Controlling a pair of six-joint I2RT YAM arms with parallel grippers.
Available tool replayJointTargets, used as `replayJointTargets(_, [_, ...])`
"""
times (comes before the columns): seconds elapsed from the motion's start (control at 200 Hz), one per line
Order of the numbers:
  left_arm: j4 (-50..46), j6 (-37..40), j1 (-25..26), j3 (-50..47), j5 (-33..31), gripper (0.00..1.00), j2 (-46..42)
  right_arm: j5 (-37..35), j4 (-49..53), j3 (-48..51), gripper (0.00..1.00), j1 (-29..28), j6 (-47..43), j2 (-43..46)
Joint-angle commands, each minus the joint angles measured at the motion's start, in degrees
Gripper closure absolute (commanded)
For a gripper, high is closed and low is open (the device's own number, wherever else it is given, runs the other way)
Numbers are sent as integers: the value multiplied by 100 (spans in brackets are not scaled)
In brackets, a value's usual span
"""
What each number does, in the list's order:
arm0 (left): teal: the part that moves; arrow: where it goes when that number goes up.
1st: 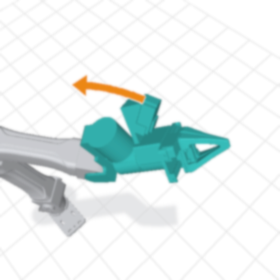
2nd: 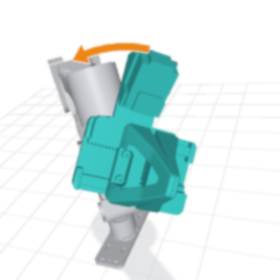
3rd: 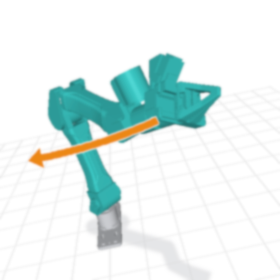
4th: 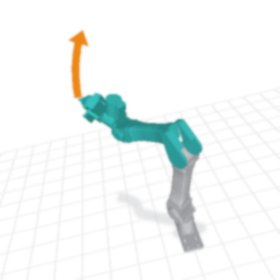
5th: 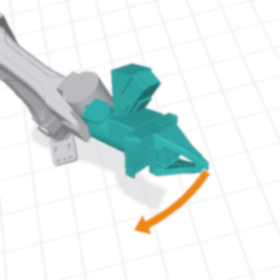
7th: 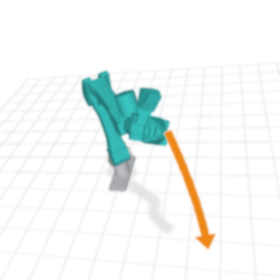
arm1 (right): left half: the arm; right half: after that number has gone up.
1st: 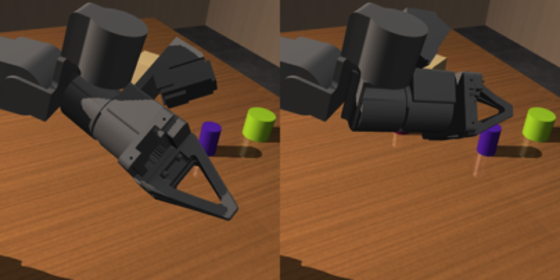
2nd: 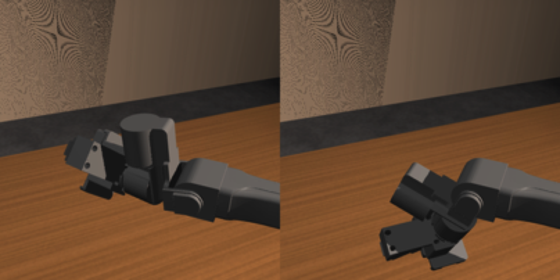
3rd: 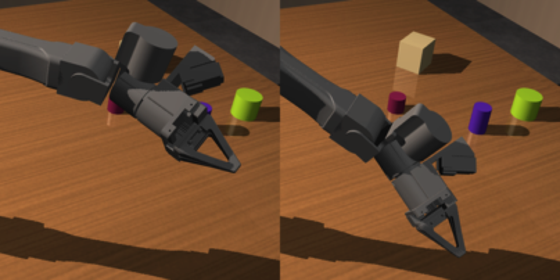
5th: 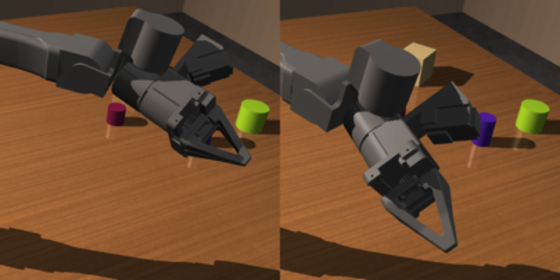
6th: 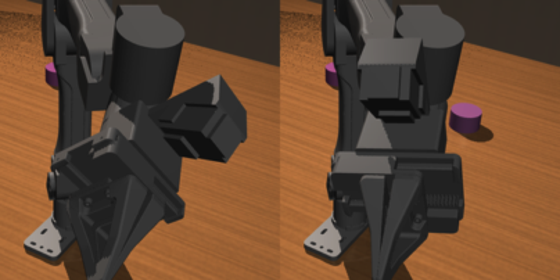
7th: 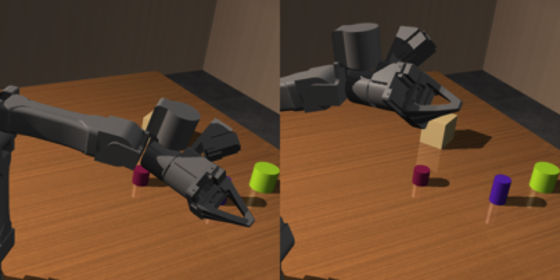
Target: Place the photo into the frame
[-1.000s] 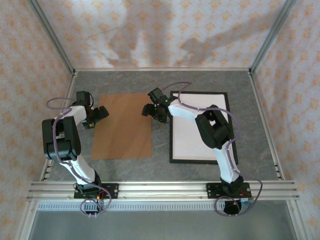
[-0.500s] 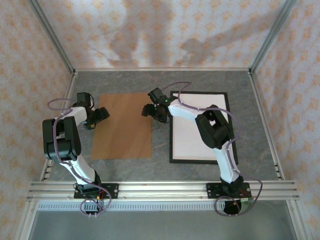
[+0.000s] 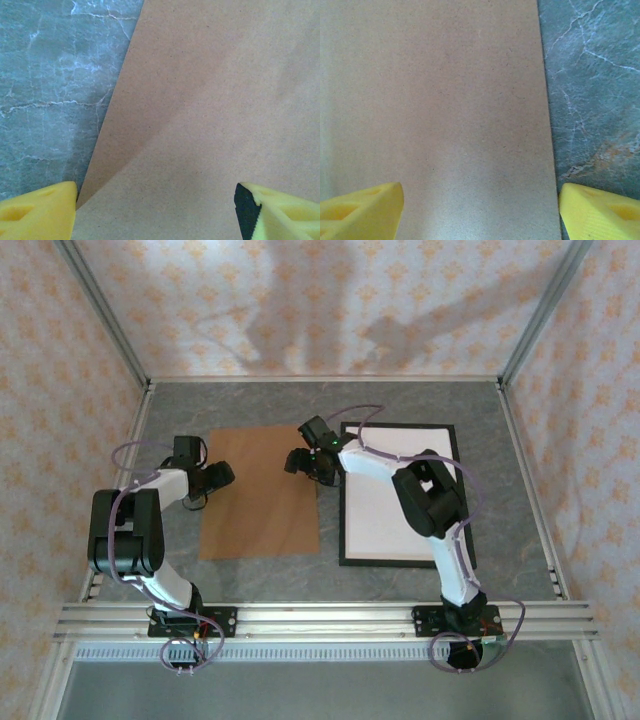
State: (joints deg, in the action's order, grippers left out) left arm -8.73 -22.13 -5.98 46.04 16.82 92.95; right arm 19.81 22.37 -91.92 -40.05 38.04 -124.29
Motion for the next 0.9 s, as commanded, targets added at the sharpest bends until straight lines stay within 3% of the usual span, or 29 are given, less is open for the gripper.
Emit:
replayJointTargets(0.0, [-112, -430, 360, -275, 1223, 22, 155, 4, -27, 300, 18, 24, 4, 40])
replayJointTargets(0.34, [135, -819, 369, -282, 2081, 27, -300, 5, -189, 641, 16, 164, 11, 327])
replayJointTargets(0.691, [-29, -813, 369, -297, 2278, 28, -675, 89, -383, 815, 15, 191, 133, 310])
replayJointTargets(0.896, [101, -1213, 352, -383, 2304, 28, -970, 90, -366, 816, 15, 217, 133, 309])
